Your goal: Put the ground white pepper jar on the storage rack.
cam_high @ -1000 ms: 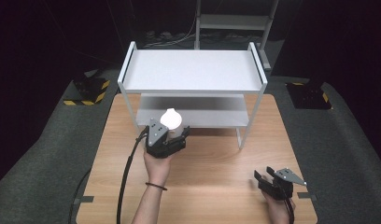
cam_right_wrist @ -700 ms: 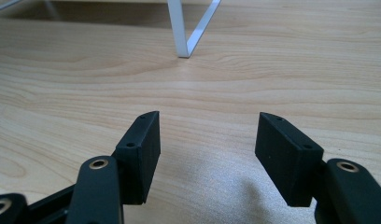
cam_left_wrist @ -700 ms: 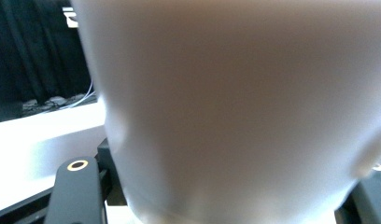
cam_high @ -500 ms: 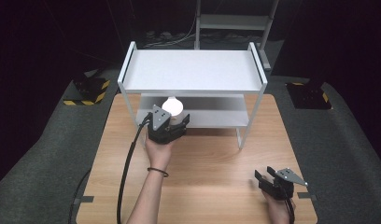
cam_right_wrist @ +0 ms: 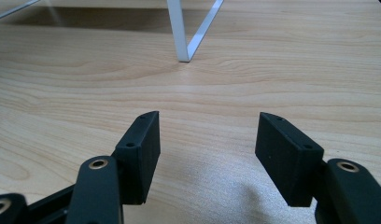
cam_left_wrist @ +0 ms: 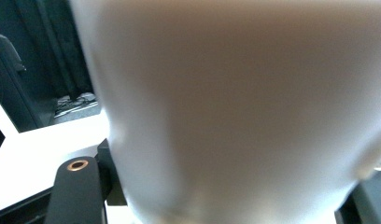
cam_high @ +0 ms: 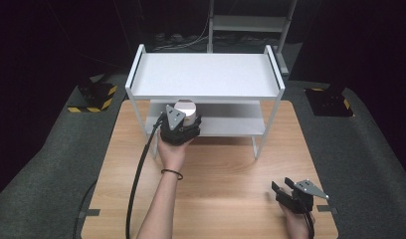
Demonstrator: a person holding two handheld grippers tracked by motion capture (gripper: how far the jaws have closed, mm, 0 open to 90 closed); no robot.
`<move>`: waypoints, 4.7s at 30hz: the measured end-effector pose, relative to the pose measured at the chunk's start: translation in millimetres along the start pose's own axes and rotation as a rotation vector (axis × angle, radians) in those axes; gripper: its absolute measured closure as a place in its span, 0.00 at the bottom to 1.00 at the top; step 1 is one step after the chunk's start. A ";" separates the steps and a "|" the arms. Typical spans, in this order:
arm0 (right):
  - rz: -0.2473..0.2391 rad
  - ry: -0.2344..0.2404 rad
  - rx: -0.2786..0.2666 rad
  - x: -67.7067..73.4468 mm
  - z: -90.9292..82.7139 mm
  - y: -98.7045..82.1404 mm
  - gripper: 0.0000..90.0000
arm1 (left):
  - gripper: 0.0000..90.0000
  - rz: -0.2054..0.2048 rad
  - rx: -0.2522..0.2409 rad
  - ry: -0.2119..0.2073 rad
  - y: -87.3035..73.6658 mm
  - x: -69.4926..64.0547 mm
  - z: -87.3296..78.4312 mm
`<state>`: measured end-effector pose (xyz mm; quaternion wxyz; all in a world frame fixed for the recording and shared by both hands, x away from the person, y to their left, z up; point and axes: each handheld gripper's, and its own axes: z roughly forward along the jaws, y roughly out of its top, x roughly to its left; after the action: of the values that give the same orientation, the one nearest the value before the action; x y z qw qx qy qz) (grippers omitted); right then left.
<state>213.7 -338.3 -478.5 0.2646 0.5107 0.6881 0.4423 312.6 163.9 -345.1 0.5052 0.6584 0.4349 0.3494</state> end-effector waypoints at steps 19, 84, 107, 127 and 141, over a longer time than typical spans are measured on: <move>-0.006 0.000 -0.002 0.9 -0.2 -0.2 0.44 | 0.27 -0.081 -0.125 0.015 -1.2 1.2 -0.2; -0.002 -0.022 0.005 3.9 0.3 0.8 0.40 | 0.29 -0.087 -0.011 0.032 -41.4 1.5 -5.7; -0.010 -0.007 0.010 1.8 0.6 1.5 0.40 | 0.28 -0.086 0.068 0.038 -131.1 11.6 -76.8; -0.017 -0.005 0.023 3.1 1.9 3.3 0.42 | 0.34 -0.093 0.084 -0.008 -188.2 11.6 -105.1; -0.006 -0.003 0.028 2.0 2.2 3.8 0.42 | 0.35 -0.005 0.102 0.004 -188.1 -1.7 -104.9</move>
<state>216.5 -335.3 -476.1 0.2594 0.5131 0.6954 0.4312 176.3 221.3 -501.8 0.4712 0.6814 0.4547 0.3269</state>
